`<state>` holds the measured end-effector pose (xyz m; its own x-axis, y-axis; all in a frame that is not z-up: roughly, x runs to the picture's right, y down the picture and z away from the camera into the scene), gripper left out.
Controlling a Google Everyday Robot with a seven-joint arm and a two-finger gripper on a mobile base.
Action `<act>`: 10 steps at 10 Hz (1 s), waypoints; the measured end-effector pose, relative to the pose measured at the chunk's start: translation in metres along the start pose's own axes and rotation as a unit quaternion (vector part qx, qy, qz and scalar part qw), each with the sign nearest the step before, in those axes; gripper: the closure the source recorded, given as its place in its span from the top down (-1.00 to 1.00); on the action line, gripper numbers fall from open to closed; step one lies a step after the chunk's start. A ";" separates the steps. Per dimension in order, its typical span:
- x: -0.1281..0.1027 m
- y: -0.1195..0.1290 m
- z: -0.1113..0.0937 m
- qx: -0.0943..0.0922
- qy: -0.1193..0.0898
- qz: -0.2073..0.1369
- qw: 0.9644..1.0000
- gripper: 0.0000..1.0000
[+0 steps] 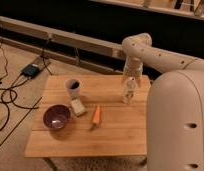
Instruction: Place the bottle in the ceramic bowl
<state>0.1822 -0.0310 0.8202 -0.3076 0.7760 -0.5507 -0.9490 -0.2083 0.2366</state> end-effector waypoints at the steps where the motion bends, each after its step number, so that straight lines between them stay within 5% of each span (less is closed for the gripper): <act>1: -0.003 0.001 -0.003 -0.001 -0.008 -0.001 1.000 0.30; 10: -0.007 0.000 0.000 0.008 -0.026 -0.007 1.000 0.30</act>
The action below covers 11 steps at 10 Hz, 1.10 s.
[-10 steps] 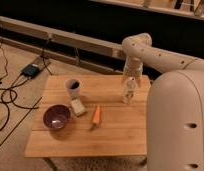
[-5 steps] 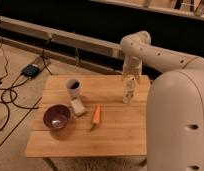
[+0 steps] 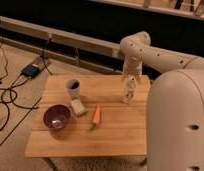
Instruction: Place the bottle in the ceramic bowl
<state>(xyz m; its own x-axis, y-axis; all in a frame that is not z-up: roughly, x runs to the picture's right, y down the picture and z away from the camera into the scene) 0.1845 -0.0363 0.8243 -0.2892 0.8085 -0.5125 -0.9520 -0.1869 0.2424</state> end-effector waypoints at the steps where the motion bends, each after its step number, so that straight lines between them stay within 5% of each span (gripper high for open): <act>1: 0.000 0.000 0.003 -0.001 0.000 -0.002 1.000 0.30; 4: -0.001 -0.002 0.009 -0.002 -0.003 -0.006 1.000 -0.13; 8: 0.000 -0.005 0.010 0.000 -0.007 -0.012 1.000 -0.94; 11: 0.004 0.002 -0.003 0.000 -0.016 -0.025 1.000 -1.00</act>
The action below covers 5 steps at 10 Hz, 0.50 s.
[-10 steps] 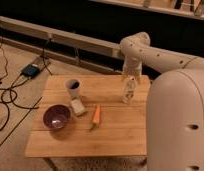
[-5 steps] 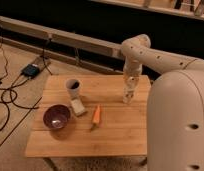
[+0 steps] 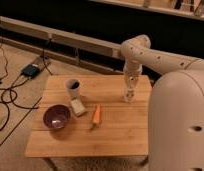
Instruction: Place the bottle in the ceramic bowl
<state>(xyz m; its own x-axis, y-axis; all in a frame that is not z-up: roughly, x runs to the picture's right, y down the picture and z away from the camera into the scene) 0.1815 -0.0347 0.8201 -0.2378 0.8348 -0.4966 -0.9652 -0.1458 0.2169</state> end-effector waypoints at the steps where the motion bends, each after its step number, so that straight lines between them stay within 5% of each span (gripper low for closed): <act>1: 0.002 0.002 -0.004 0.001 -0.002 -0.003 1.000 -1.00; 5: 0.018 0.015 -0.025 0.001 -0.010 -0.022 1.000 -1.00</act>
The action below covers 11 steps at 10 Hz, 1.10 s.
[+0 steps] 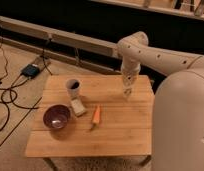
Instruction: Place the bottle in the ceramic bowl
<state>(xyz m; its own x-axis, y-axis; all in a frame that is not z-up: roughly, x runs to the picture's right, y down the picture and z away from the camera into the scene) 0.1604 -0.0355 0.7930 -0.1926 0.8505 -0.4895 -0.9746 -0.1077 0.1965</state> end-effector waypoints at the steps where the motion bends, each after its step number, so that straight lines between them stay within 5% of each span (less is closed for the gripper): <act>1: 0.007 0.009 -0.006 -0.003 -0.001 -0.009 1.000 -1.00; 6: 0.059 0.075 -0.039 -0.028 0.010 -0.077 0.997 -1.00; 11: 0.112 0.146 -0.078 -0.052 0.026 -0.147 0.987 -1.00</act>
<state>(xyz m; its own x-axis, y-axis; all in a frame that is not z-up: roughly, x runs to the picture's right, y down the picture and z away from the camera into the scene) -0.0123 0.0040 0.7009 0.0973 0.8250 -0.5566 -0.9952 0.0852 -0.0477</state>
